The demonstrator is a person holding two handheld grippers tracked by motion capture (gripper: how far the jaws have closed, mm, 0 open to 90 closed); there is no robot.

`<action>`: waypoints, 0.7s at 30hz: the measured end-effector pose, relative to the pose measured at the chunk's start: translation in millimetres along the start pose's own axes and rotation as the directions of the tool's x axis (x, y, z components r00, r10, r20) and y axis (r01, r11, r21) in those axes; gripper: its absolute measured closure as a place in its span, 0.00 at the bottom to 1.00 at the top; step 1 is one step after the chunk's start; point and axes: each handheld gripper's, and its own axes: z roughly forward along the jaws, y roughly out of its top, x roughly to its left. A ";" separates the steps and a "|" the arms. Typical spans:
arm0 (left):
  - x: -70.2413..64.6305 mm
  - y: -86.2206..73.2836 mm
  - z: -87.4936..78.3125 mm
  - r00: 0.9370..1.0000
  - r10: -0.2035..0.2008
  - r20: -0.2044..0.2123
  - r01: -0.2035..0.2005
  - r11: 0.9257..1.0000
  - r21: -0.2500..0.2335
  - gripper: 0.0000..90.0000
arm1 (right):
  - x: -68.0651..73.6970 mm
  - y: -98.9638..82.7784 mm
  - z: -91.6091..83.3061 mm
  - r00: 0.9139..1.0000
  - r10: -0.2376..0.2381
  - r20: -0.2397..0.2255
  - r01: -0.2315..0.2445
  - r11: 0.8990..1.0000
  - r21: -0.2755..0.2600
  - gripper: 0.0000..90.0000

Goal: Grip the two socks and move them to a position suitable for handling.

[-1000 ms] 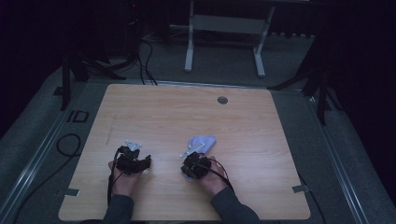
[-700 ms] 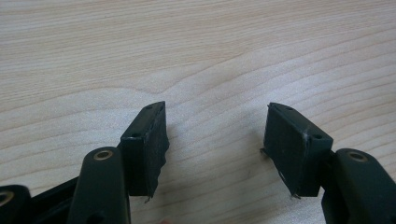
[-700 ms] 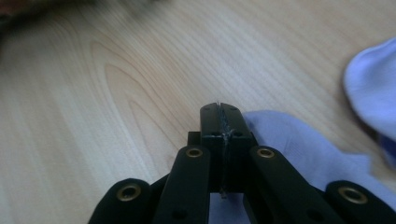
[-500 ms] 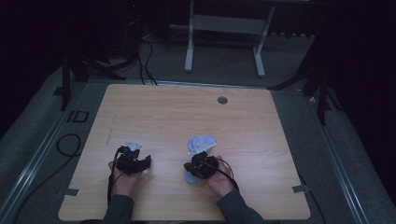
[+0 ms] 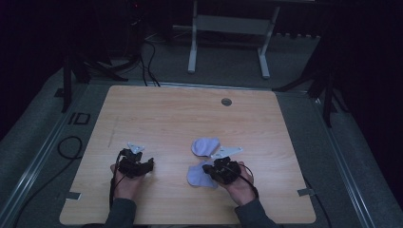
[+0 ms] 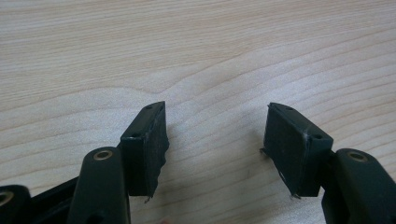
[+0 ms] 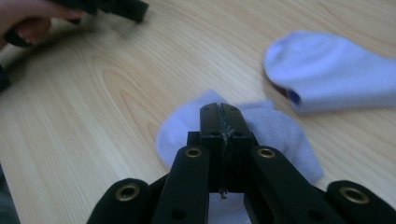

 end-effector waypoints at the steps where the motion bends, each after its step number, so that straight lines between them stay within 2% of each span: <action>1: 0.0 0.0 0.0 1.000 0.000 0.000 0.000 1.000 0.000 0.44 | -1.2 -3.1 -2.0 1.000 0.001 0.005 -0.001 1.000 0.001 0.99; 8: -0.1 -0.2 0.1 1.000 -0.001 0.000 0.001 1.000 -0.002 0.44 | -11.0 -23.3 -21.0 0.998 0.030 0.049 -0.030 1.000 -0.005 0.99; 13: 0.0 -0.3 0.0 1.000 0.000 0.000 0.000 1.000 -0.001 0.44 | -18.4 -35.1 -32.6 0.995 0.044 0.094 -0.045 0.999 0.010 0.98; 18: -0.2 -0.4 0.0 1.000 0.000 -0.002 0.000 1.000 -0.002 0.44 | -25.6 -45.9 -40.9 0.984 0.055 0.171 -0.065 0.997 0.049 0.96; 21: -0.4 -0.5 0.2 1.000 0.000 -0.002 0.000 1.000 -0.004 0.44 | -28.1 -51.2 -41.3 0.982 0.063 0.180 -0.076 0.995 0.069 0.96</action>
